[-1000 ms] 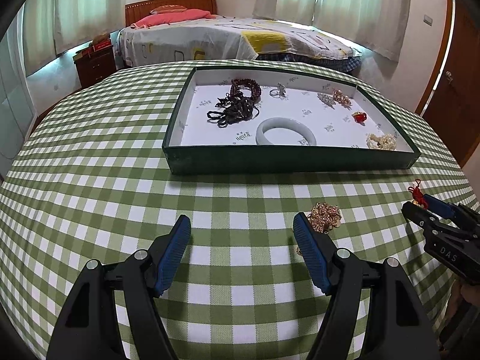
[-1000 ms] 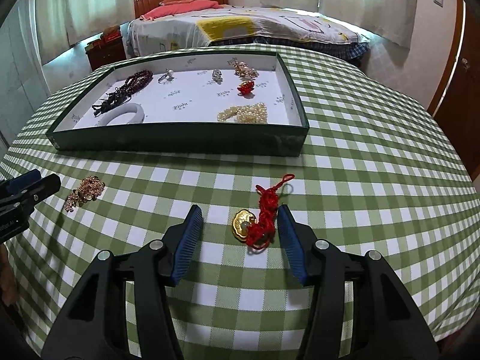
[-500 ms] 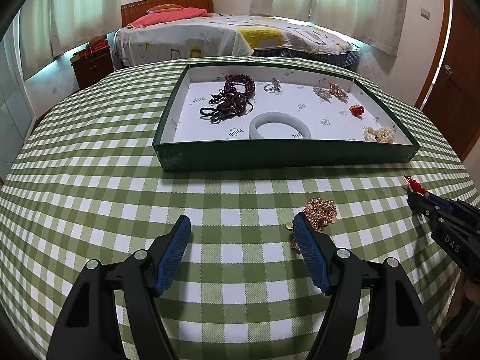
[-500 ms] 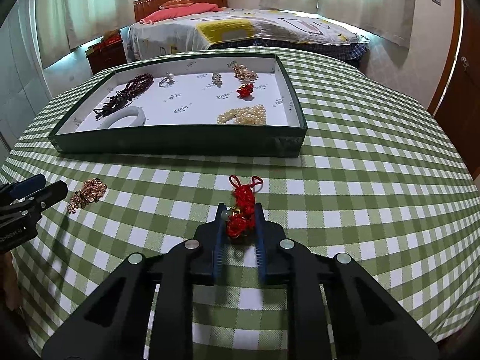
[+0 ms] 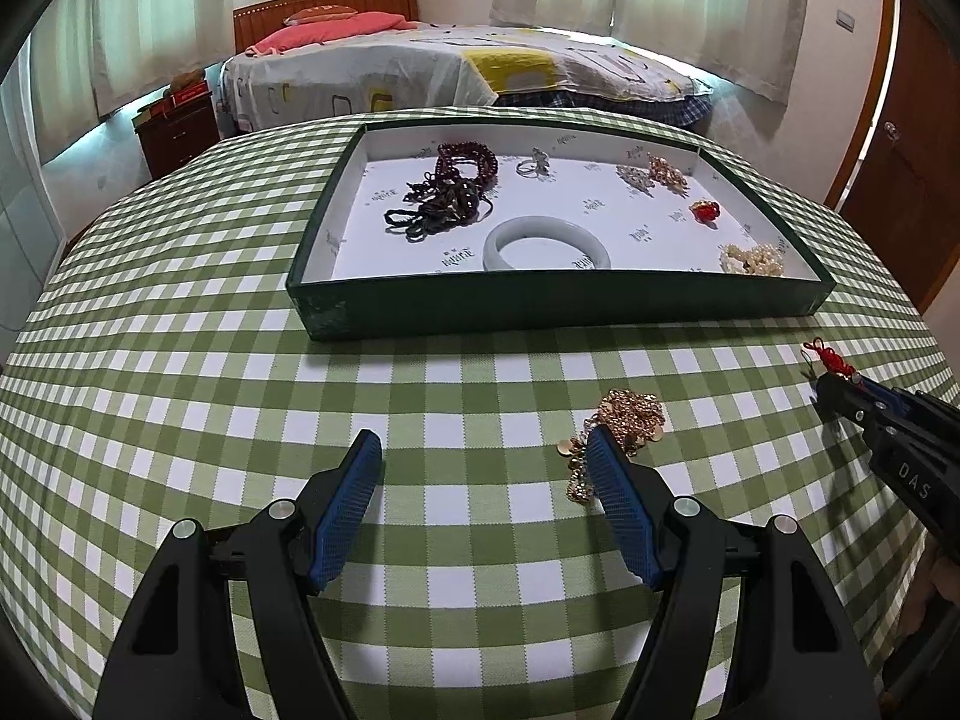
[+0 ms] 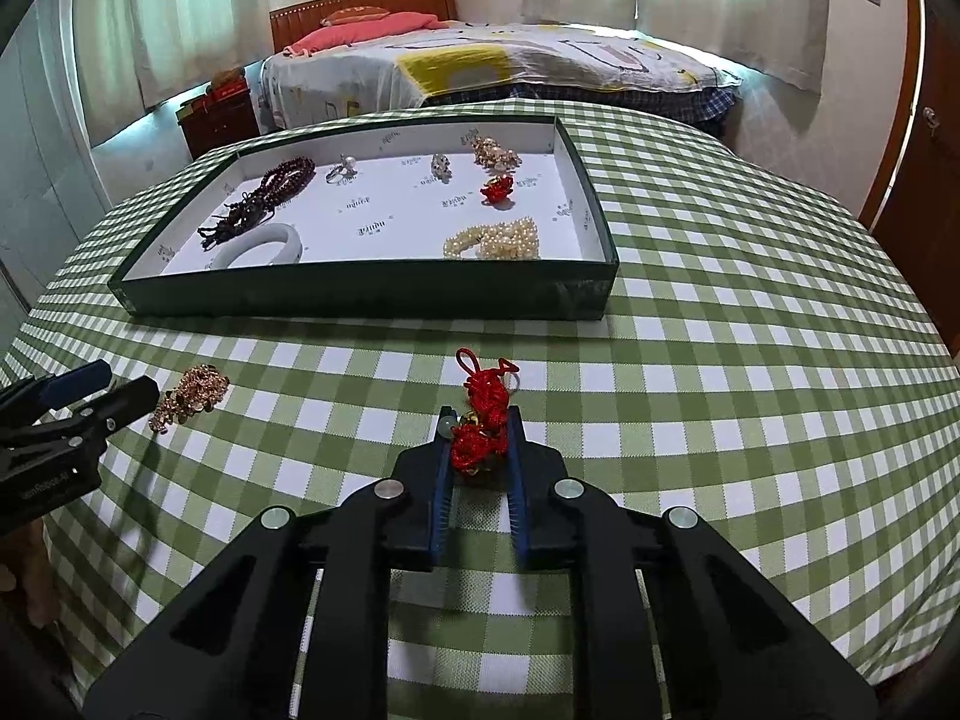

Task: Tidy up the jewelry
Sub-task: 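Grasp the red tassel with gold ingot using the right tool, then close the left tool on the gold chain while the right tool holds the tassel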

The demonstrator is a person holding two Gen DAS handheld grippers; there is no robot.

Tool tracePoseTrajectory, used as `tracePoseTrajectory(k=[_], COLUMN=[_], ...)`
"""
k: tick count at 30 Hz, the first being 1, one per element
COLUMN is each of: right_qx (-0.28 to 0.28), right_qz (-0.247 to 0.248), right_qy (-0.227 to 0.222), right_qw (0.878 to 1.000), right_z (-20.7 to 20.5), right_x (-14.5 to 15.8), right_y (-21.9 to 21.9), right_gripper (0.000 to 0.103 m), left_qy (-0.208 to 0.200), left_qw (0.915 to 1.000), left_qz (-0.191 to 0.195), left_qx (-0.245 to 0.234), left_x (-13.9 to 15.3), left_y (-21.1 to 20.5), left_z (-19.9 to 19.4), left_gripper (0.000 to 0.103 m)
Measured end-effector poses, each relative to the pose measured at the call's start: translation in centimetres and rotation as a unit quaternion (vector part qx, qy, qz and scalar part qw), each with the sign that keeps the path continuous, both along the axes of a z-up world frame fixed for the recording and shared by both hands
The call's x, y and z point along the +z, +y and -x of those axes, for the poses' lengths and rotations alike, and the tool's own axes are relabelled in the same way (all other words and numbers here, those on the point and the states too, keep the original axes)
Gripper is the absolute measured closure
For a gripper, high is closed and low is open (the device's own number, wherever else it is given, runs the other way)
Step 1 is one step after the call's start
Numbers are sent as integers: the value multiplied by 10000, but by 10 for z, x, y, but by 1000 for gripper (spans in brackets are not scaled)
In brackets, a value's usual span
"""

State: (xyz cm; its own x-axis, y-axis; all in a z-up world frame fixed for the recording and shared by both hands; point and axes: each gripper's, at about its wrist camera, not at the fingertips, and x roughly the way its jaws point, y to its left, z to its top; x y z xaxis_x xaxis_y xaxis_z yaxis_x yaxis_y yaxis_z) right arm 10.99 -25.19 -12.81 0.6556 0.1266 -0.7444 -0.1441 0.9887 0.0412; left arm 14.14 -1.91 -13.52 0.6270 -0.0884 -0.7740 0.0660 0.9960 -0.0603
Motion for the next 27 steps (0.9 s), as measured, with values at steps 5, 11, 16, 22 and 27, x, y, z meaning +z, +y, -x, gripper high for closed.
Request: tracePoseTrajectory(k=[5, 11, 16, 22, 27], right_qx=[-4, -38, -11, -21, -14], right_qz=[-36, -95, -150, -209, -224], right_qy=[-3, -11, -9, 10, 22], right_qw=[10000, 9999, 9999, 9998, 9997], right_z=[2, 3, 3, 3, 3], right_x=[1, 4, 4, 3, 3], right_y=[-3, -7, -7, -9, -8], right_gripper=[87, 87, 87, 87, 87], left_qy=[-4, -60, -46, 18, -9], left_qw=[10000, 9997, 9992, 9985, 9975], left_qz=[-20, -67, -111, -129, -137], left_qx=[-80, -222, -374, -529, -695], left_x=[2, 4, 3, -1, 0], left_y=[-8, -20, -29, -38, -42], left_z=[-1, -1, -7, -15, -13], left_gripper=[34, 34, 40, 59, 83])
